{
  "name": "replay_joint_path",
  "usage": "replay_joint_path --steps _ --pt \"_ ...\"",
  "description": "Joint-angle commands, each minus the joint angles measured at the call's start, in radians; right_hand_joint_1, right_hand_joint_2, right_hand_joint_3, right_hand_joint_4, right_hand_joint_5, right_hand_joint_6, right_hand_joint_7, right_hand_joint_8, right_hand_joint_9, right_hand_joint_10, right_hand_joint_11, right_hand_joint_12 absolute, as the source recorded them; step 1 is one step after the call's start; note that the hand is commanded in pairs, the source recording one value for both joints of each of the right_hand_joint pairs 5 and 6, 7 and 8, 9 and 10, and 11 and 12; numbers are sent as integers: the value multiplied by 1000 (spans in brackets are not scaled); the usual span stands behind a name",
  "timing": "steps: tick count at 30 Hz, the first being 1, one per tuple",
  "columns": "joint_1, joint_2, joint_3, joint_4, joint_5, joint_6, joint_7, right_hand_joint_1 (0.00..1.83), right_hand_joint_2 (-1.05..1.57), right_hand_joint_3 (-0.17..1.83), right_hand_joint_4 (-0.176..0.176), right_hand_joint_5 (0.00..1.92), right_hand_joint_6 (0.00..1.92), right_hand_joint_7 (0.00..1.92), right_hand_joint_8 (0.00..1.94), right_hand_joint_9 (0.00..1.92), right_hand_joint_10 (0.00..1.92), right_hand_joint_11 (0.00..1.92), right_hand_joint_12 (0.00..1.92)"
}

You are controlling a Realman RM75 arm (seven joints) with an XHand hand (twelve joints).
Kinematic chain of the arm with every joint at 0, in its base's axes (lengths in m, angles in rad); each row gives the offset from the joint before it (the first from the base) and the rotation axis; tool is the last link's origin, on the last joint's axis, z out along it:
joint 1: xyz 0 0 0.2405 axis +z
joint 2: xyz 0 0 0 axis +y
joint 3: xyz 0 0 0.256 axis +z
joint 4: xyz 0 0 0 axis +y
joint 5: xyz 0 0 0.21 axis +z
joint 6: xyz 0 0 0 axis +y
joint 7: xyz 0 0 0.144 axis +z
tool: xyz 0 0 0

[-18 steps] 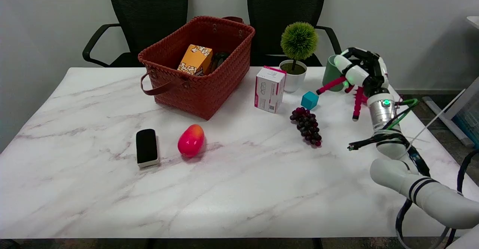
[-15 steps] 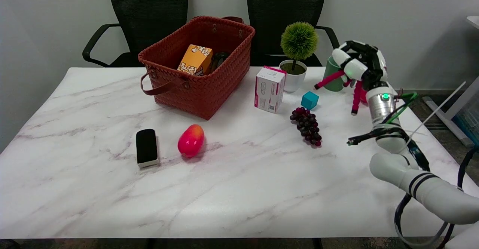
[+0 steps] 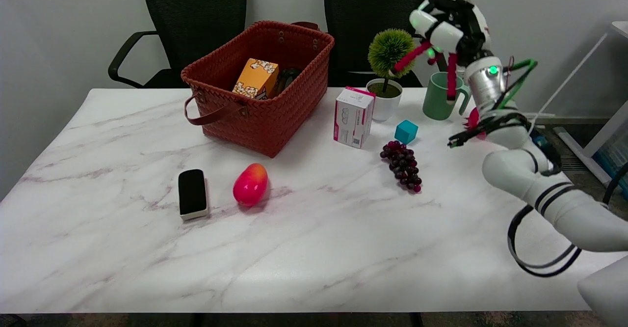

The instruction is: Place the flexible tripod into the brown storage basket.

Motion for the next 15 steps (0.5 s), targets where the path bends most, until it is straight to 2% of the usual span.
replay_joint_path --steps 1,8,13,15 --pt "297 70 -175 261 -74 -427 91 1086 1571 341 0 1920 1920 1920 1920 1844 1844 1711 1711" --pt "465 -7 -326 229 16 -574 112 1087 1571 335 0 1920 1920 1920 1920 1843 1843 1710 1710" --pt "575 -153 -402 149 13 -652 112 1090 1571 335 0 1920 1920 1920 1920 1849 1849 1722 1722" --pt "621 -251 -429 64 20 -661 99 1090 1571 334 0 1920 1920 1920 1920 1853 1853 1731 1731"
